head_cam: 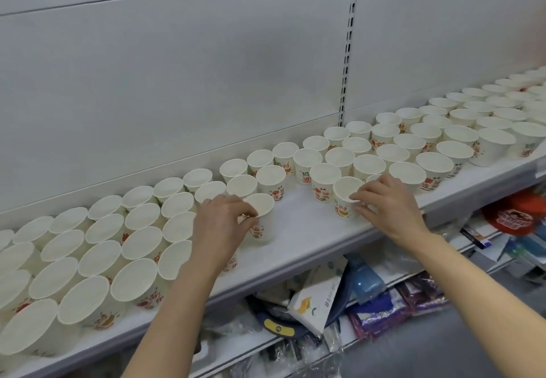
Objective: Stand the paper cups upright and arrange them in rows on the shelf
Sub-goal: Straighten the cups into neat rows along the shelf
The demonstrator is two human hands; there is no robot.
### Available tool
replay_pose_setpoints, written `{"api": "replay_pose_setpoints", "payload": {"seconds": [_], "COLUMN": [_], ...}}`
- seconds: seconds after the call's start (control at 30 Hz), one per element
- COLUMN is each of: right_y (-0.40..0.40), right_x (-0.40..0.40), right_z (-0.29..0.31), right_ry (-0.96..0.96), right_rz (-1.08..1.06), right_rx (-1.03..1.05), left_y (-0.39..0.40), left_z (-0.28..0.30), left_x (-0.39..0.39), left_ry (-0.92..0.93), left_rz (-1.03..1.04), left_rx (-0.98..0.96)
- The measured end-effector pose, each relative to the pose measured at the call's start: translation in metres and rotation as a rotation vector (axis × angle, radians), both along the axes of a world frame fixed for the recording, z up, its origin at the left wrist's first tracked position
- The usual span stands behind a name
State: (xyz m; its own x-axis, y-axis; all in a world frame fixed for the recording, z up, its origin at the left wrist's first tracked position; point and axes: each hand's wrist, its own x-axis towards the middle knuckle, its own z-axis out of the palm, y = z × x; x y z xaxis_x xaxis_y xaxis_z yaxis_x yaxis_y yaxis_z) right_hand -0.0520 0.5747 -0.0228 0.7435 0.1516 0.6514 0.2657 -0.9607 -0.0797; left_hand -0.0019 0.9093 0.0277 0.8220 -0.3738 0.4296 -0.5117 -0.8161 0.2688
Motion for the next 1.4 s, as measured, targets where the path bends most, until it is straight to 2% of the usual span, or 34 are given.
{"api": "replay_pose_setpoints", "payload": {"seconds": [0.1,0.2,0.37,0.57,0.8,0.9,1.07,1.27,1.4], "right_y": [0.004,0.016,0.054,0.077,0.085,0.086,0.053,-0.036,-0.085], "right_x": [0.002,0.009,0.045,0.067,0.072,0.070,0.046,-0.004,-0.019], "right_z": [-0.004,-0.003,-0.002,-0.006,-0.008,-0.011,-0.005,-0.001,-0.003], "right_ry": [-0.061,-0.107,-0.084,0.086,0.083,0.083,-0.049,-0.128,-0.139], "right_rz": [0.143,0.271,0.429,0.475,0.489,0.477,0.363,0.067,-0.048], "right_rx": [0.019,0.067,0.093,0.089,0.124,0.132,0.283,0.370,0.386], "left_y": [0.003,0.002,-0.006,-0.015,-0.019,-0.022,-0.056,-0.140,-0.208], "left_z": [-0.007,-0.011,-0.013,-0.022,-0.024,-0.020,-0.006,-0.005,-0.015], "left_x": [-0.003,-0.001,-0.002,-0.004,-0.002,-0.002,-0.004,0.000,-0.013], "left_ry": [-0.003,0.005,0.031,0.118,0.124,0.108,0.017,0.039,-0.009], "left_rz": [0.002,0.093,0.196,0.200,0.270,0.262,0.169,-0.066,-0.315], "left_rx": [0.008,0.010,0.094,0.099,0.054,0.061,-0.094,-0.102,-0.015]}}
